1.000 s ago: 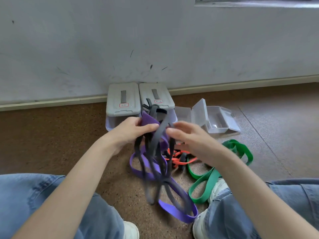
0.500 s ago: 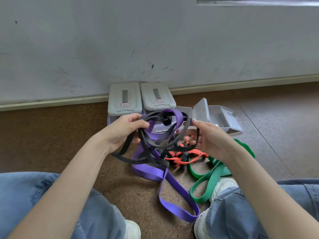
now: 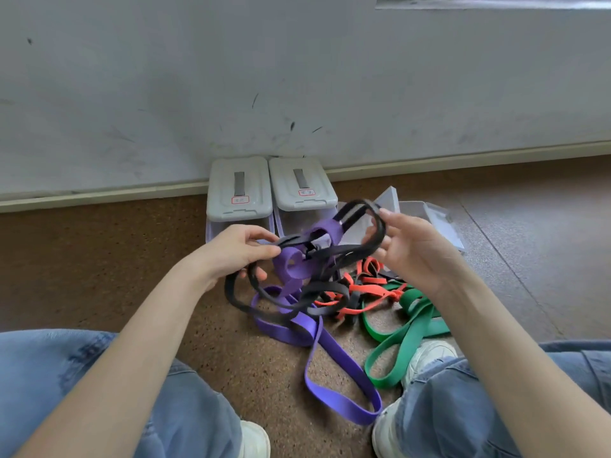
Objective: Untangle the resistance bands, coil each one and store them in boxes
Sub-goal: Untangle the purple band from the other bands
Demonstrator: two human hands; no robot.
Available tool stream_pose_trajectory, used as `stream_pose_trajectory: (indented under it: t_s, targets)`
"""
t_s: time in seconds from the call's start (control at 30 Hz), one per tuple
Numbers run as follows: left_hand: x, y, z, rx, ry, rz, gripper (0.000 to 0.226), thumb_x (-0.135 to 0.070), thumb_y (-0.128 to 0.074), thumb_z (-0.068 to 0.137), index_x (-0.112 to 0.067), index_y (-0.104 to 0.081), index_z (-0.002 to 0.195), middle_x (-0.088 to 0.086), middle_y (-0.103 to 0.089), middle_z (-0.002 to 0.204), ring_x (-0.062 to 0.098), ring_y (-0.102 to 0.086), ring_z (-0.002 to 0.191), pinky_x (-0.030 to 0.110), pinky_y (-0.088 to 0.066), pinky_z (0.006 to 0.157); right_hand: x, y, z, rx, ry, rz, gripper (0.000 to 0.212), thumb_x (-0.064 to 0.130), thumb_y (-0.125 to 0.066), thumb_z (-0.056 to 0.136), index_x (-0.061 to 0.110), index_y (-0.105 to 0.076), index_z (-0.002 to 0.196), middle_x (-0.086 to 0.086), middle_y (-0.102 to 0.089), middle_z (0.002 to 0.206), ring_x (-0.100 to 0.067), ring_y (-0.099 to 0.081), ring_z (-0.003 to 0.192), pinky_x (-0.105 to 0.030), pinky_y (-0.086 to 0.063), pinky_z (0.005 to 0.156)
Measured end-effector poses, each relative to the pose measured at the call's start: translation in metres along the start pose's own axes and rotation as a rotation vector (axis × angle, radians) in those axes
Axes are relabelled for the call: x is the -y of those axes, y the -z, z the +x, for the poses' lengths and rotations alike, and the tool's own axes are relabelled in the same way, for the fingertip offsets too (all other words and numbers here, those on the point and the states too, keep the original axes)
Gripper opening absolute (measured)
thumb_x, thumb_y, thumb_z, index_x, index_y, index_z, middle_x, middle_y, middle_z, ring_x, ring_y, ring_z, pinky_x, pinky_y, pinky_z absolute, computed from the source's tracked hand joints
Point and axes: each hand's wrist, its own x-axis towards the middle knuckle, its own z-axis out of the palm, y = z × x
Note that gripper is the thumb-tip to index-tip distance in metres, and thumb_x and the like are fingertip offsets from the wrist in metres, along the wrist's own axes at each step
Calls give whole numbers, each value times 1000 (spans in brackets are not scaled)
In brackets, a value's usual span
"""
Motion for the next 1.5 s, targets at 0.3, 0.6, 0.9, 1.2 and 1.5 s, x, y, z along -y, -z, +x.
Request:
stream_pose_trajectory:
  t_s: [0.3, 0.6, 0.9, 1.2, 1.5]
  targets:
    - [11, -17, 7, -260, -58, 649, 55, -21, -59, 88, -16, -38, 139, 13, -45, 133, 28, -49, 119, 36, -40, 96, -9, -14, 1, 46, 45, 52, 17, 7, -56, 78, 2, -55, 94, -4, -60, 79, -7, -58, 58, -15, -49, 55]
    - [28, -71, 7, 176, -367, 437, 38, -23, -71, 80, -26, -57, 114, -8, -37, 140, 12, -33, 129, 29, -28, 109, -13, -38, -1, 98, 105, 278, 39, 2, -52, 78, 3, -48, 117, -7, -54, 97, -13, -61, 79, -23, -53, 71]
    - [31, -95, 7, 136, -316, 51, 52, -27, -74, 77, -34, -47, 121, -8, -52, 126, 5, -54, 111, 19, -47, 89, -6, -37, -4, 82, 132, 446, 40, 0, -49, 76, 2, -46, 115, -9, -50, 89, -15, -58, 68, -24, -54, 64]
    - [-46, -64, -15, 32, -505, -407, 28, -29, -49, 93, -20, -60, 69, 1, -66, 55, 13, -65, 53, 20, -52, 59, 1, -12, 6, -20, 229, -21, 22, 22, -58, 88, 6, -59, 104, -4, -69, 90, -18, -68, 87, -34, -55, 82]
    - [-35, -51, -8, -246, -316, -202, 23, -16, -48, 95, -24, -61, 77, -7, -64, 70, 1, -60, 63, 16, -47, 58, -38, -7, -2, 265, -268, -662, 25, 33, -53, 93, 26, -63, 114, 1, -67, 117, -15, -63, 108, -33, -52, 91]
